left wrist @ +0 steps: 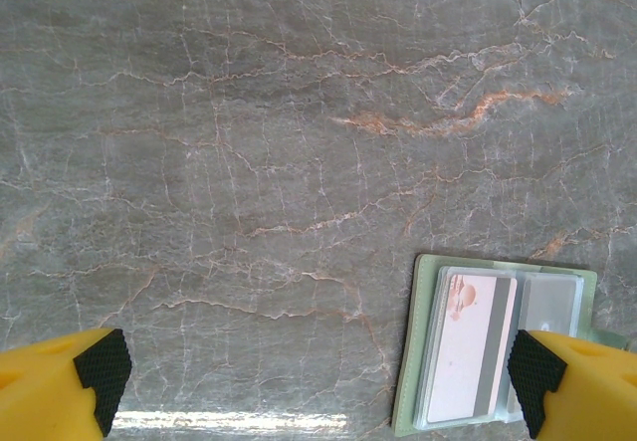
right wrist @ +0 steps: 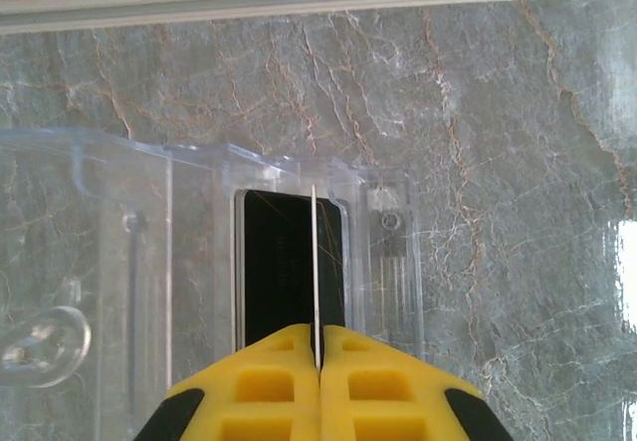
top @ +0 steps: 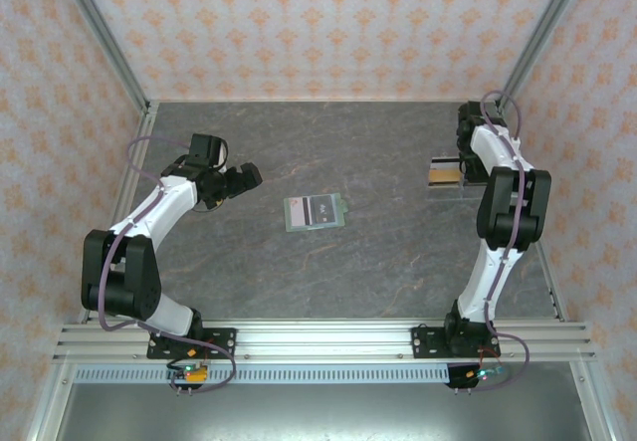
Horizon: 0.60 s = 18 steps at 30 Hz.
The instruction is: Take the credit cards out of the card holder
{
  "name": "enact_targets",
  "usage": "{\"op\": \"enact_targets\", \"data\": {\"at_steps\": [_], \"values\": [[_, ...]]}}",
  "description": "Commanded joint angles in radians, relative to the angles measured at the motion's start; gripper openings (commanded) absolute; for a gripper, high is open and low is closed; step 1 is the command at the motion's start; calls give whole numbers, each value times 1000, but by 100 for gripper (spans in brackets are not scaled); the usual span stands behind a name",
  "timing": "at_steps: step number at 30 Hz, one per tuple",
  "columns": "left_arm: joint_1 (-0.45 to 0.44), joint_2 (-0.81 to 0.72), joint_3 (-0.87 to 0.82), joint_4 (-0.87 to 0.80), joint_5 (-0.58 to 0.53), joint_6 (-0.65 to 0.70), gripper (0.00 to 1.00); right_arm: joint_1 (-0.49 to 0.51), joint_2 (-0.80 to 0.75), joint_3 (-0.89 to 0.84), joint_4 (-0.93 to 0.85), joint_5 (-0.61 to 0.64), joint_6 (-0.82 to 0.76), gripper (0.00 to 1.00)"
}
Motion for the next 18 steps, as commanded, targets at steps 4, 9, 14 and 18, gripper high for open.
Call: {"op": "enact_targets", "data": {"at_steps": [4,9,14,18], "values": [[5,6,20,-14,13,-4,100,-10,44,48,-2,-44,-28,9],[5,8,15,2,32,-11,100,-11,30,47,-14,-39,-39,22],[5,2,14,0,37,-10,100,-12,-17,42,-13,-49,-78,34],[5,-3,8,6,48,-14,100,-12,-75,16,3,-71,-115,40]]}}
